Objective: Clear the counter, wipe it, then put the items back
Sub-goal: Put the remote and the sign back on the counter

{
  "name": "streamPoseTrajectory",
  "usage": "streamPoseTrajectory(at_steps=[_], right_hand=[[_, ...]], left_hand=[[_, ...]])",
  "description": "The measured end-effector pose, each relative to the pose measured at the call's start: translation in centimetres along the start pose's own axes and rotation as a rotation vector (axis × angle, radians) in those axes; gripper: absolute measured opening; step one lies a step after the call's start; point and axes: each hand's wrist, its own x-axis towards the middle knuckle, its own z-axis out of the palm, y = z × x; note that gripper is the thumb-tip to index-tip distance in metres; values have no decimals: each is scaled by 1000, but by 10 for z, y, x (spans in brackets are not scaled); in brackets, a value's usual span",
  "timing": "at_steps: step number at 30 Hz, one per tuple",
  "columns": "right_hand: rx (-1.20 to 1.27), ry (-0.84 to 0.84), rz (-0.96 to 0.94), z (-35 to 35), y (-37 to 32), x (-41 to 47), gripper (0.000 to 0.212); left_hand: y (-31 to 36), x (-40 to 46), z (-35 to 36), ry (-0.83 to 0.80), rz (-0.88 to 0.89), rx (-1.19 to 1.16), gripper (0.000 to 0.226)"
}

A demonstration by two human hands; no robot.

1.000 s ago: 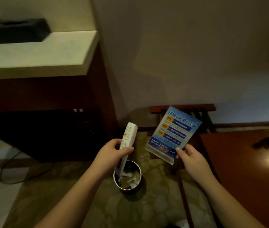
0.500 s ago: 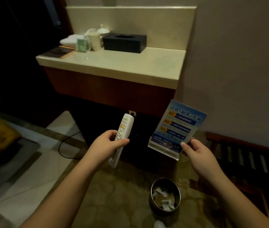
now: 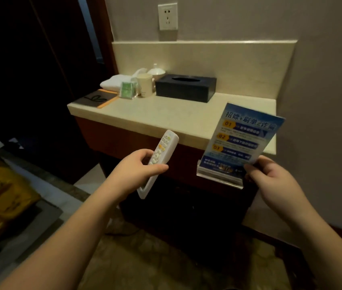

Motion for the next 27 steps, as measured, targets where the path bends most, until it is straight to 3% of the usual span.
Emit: streamPoseTrajectory(at_steps=[4, 9, 14, 20, 27], right_hand=[[-65, 9, -49, -5, -13, 66, 19], [-157, 46, -86, -19, -26, 129, 20], [-163, 38, -52, -28, -26, 176, 16], [-262, 139, -5, -36, -9, 228, 13], [-241, 212, 165, -39, 14, 272, 22]], left_hand=[[16, 71, -21, 16, 94, 174, 41], [30, 149, -37, 18, 220, 420, 63], [38, 215, -40, -6, 297, 624, 60], [30, 283, -35, -130, 318, 781, 45], [17, 344, -36, -296, 308, 859, 64]])
